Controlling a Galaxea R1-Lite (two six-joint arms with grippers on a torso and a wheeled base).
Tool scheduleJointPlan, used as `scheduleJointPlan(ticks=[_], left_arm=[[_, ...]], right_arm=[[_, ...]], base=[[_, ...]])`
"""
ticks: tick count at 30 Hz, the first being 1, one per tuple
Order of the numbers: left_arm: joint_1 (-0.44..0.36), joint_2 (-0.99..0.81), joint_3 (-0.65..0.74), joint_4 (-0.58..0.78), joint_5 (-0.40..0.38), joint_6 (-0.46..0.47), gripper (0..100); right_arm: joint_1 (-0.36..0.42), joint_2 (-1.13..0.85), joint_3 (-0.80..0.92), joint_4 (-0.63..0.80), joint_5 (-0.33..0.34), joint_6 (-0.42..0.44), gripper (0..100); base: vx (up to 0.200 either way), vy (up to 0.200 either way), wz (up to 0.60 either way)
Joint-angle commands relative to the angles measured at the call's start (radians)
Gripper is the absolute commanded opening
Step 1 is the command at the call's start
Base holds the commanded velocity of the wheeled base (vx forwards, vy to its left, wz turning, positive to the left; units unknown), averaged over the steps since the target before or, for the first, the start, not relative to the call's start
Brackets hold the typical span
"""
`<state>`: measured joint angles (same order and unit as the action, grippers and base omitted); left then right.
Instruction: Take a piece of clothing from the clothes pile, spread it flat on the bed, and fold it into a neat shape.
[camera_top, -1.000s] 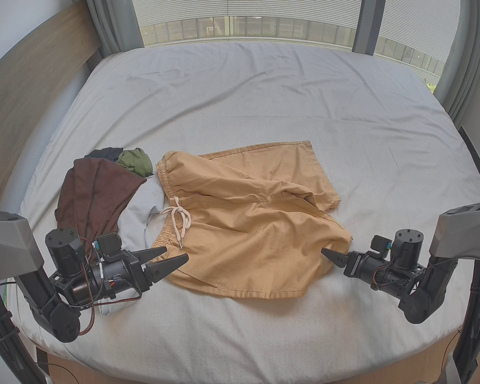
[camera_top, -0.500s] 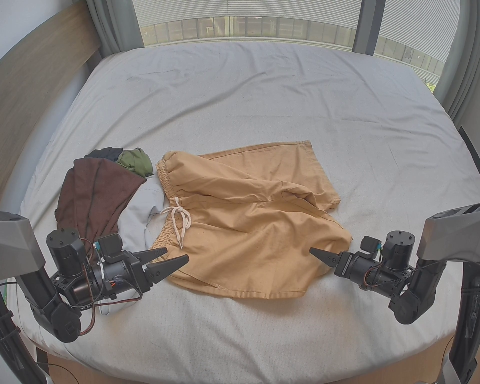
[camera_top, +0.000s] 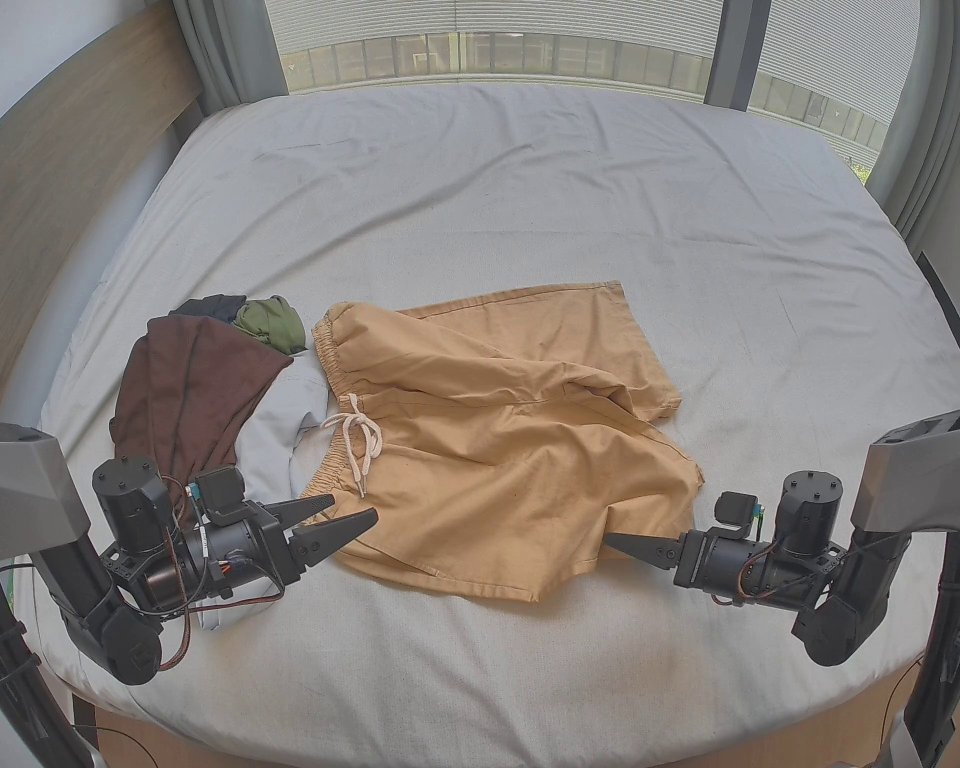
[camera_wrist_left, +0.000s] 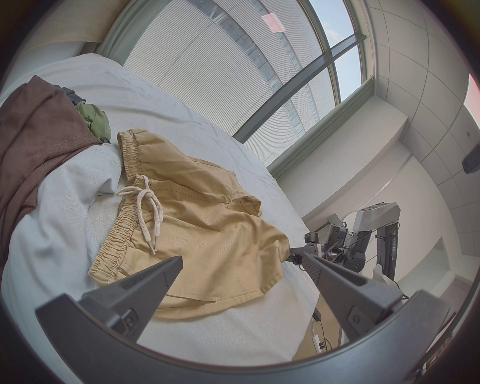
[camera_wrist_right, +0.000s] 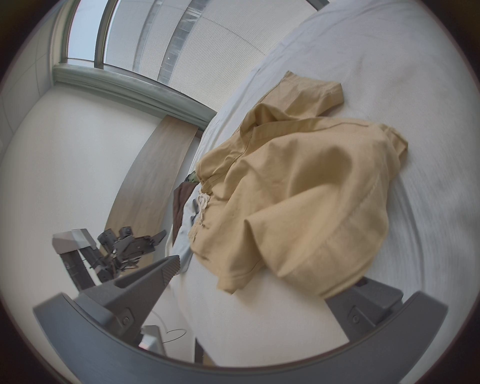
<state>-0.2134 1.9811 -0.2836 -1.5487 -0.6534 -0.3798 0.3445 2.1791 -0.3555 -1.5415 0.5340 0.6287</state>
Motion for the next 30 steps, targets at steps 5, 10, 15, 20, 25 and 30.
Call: scheduleJointPlan(ticks=[5, 10, 15, 20, 25, 30], left_arm=[[-0.001, 0.004, 0.000, -0.001, 0.000, -0.001, 100], [-0.006, 0.004, 0.000, -0.001, 0.000, -0.001, 100], [-0.006, 0.004, 0.000, -0.001, 0.000, -0.001, 100], [-0.007, 0.004, 0.001, -0.001, 0.000, -0.001, 100], [-0.007, 0.004, 0.003, -0.001, 0.000, -0.001, 100], [-0.007, 0.004, 0.003, -0.001, 0.000, -0.001, 100]], right_arm=[[-0.042, -0.113, 0.092, 0.000, 0.099, 0.069, 100], [-0.090, -0.153, 0.101, 0.000, 0.173, 0.135, 100], [-0.111, -0.137, 0.099, 0.000, 0.188, 0.134, 100], [-0.108, -0.071, 0.093, 0.000, 0.188, 0.057, 100], [-0.110, 0.014, 0.078, 0.000, 0.184, -0.063, 100], [-0.111, 0.068, 0.035, -0.002, 0.176, -0.121, 100]], base=[[0.000, 0.000, 0.00], [0.000, 0.000, 0.00], [0.000, 0.000, 0.00], [0.000, 0.000, 0.00], [0.000, 0.000, 0.00], [0.000, 0.000, 0.00]])
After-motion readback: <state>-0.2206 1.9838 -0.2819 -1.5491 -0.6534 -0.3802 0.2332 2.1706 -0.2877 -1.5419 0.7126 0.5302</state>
